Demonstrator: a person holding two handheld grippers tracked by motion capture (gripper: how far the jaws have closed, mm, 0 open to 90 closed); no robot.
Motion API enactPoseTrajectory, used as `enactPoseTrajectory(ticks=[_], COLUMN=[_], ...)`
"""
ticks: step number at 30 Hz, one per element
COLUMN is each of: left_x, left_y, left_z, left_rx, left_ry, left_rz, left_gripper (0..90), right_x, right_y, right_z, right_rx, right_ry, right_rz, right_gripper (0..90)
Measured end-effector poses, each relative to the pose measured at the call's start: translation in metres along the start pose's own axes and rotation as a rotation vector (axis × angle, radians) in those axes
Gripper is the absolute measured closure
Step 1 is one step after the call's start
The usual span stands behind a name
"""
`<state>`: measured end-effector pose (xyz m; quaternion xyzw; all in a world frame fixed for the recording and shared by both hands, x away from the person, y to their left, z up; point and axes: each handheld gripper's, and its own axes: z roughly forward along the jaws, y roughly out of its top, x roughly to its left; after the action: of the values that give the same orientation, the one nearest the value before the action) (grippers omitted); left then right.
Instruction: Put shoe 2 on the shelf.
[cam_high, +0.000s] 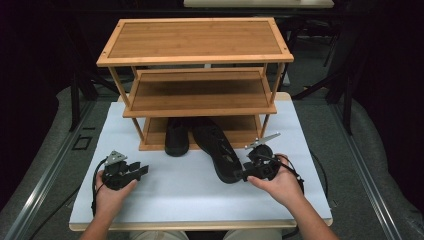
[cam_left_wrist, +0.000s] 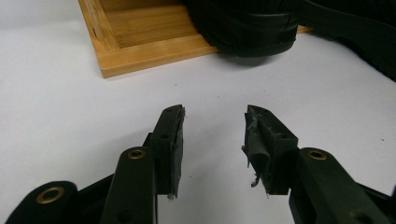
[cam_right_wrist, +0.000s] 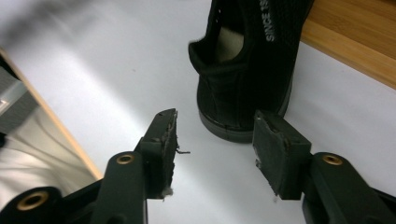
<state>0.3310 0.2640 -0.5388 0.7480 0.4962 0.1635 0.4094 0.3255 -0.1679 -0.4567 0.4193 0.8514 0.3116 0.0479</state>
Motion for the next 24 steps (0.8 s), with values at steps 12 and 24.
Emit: enactPoseTrajectory(ticks=[12, 24], left_x=[0.0, -0.002], left_y=[0.0, 0.005], left_z=[0.002, 0.007], left_rx=[0.0, -0.001], left_ry=[0.0, -0.003], left_rz=[0.0, 0.005], left_gripper=[57.4, 57.3], right_x=[0.018, 0.025], right_y=[0.006, 0.029], right_z=[0.042, 0.057], right_rx=[-0.028, -0.072], right_ry=[0.015, -0.08], right_rz=[-0.045, -0.01], right_gripper=[51.3, 75.4])
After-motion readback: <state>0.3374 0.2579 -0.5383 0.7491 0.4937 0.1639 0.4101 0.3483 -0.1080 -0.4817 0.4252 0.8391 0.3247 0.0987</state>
